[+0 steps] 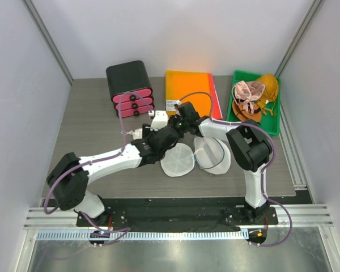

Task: Place the bra in the laundry bag and zip it closed
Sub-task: Adjust the bra at the center of the board.

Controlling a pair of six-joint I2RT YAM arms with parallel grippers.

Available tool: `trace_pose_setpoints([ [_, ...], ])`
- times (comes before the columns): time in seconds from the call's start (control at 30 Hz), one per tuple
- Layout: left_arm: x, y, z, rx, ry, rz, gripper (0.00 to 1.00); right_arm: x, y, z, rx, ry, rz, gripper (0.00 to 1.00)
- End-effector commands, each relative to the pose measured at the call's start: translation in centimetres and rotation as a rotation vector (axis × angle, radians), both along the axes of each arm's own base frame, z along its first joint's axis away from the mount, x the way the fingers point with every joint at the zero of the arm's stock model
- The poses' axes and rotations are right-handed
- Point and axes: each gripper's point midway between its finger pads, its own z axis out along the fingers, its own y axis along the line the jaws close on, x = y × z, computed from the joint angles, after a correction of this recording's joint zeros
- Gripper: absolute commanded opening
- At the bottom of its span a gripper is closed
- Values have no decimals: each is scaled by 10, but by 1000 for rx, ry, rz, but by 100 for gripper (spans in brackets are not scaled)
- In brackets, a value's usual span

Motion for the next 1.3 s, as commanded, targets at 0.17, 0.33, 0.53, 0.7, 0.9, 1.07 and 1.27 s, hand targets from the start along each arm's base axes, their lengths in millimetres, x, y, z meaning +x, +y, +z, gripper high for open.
trace_pose_setpoints([
  [0.17,1,-22,72,-365,-140,-158,77,24,-34,39,76,-82,-26,53],
  [0.33,-7,-6,82,-484,-77,-174,83,19,-42,51,49,-136,25,64],
  [0.53,-15,49,52,-581,21,-52,80,-16,-33,72,98,-194,176,84],
  [0.7,1,71,31,-648,101,12,83,-36,-14,67,78,-206,272,84],
  [0.9,26,83,-7,-599,203,72,84,-52,-9,61,58,-190,255,74],
  [1.07,49,80,-33,-574,257,67,83,-75,-12,52,2,-184,281,74],
  [1.27,55,76,-46,-618,253,67,69,-84,-21,38,-18,-165,261,75],
])
